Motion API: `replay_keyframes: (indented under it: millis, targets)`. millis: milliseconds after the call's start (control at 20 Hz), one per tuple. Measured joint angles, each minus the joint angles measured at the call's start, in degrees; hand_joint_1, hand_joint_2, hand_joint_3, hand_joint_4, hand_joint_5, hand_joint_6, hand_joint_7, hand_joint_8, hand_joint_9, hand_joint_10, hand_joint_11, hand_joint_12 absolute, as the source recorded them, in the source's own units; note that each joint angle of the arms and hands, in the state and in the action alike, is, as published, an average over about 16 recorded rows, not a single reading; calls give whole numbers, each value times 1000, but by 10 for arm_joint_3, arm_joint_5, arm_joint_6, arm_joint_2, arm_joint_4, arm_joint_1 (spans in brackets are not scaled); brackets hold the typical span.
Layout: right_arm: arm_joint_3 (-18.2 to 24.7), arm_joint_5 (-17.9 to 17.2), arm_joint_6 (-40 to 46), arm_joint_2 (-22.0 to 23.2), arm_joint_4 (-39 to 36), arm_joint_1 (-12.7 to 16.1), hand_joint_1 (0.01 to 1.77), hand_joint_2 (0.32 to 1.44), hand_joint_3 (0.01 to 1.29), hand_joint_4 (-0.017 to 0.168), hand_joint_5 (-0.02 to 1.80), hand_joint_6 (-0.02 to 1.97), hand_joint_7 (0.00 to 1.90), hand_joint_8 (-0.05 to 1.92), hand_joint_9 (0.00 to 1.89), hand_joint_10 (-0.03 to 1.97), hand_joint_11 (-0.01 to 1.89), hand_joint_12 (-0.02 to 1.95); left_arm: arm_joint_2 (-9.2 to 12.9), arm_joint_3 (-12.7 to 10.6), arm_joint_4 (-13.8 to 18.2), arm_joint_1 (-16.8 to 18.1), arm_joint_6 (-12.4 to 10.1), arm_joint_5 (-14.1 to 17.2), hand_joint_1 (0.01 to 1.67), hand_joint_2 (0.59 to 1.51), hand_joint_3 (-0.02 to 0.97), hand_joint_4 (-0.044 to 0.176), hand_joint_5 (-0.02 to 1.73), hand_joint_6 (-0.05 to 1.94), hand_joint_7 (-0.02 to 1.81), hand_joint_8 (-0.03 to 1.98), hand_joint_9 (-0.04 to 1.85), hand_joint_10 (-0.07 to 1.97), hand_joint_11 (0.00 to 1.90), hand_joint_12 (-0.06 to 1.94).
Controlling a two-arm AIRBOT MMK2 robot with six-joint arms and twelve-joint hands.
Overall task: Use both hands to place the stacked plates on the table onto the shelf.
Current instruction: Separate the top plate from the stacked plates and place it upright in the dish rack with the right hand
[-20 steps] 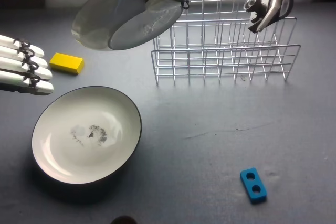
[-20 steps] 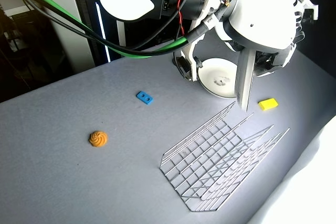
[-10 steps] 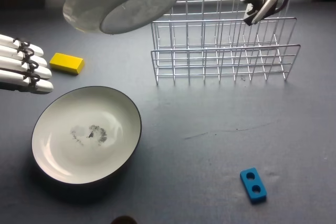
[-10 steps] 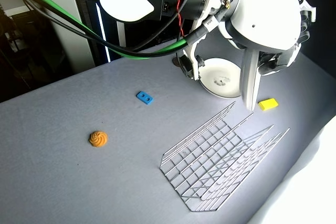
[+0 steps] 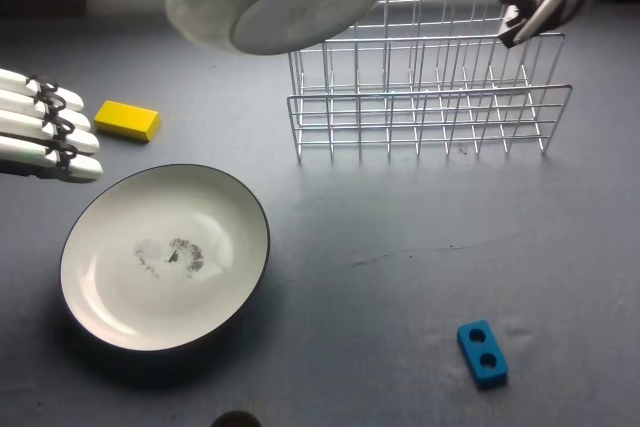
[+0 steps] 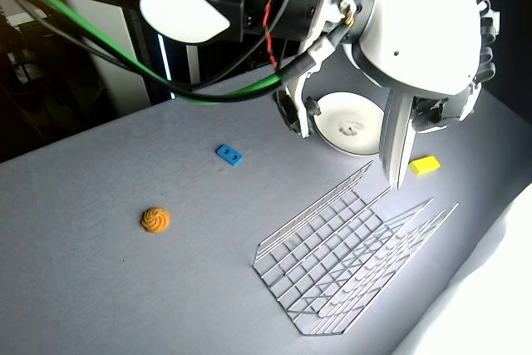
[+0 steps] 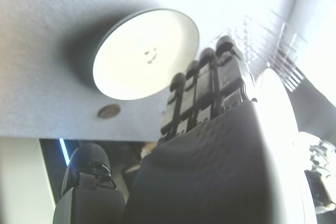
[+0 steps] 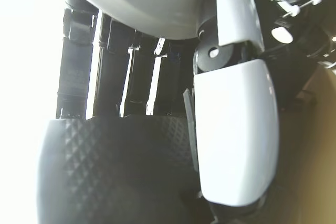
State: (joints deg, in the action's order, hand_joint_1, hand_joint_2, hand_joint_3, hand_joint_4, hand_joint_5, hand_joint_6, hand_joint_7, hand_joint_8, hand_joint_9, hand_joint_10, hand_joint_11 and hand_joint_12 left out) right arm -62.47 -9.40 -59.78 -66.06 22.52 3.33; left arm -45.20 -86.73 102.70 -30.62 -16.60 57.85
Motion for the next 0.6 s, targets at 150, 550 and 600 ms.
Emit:
replay_keyframes:
  millis: [150, 550, 600]
  targets:
    - [-2, 5, -1, 11, 22, 0, 1245, 933, 15, 11, 1034, 810, 1172, 662, 1385, 19, 953, 878, -3, 2, 0, -8, -2, -2, 13, 1101, 18, 1, 22, 12, 16, 15, 21, 18, 17, -9]
    - [-18, 27, 2, 31, 68, -1, 1245, 944, 15, 9, 1034, 812, 1178, 663, 1381, 20, 961, 882, -17, 9, -2, -32, -5, -10, 13, 1105, 18, 0, 22, 12, 15, 15, 20, 17, 17, -9]
    - [-22, 30, 4, 32, 72, -2, 1245, 946, 15, 9, 1033, 812, 1179, 662, 1380, 20, 961, 879, -19, 10, -3, -36, -5, -11, 13, 1106, 18, 0, 21, 12, 15, 15, 20, 17, 17, -9]
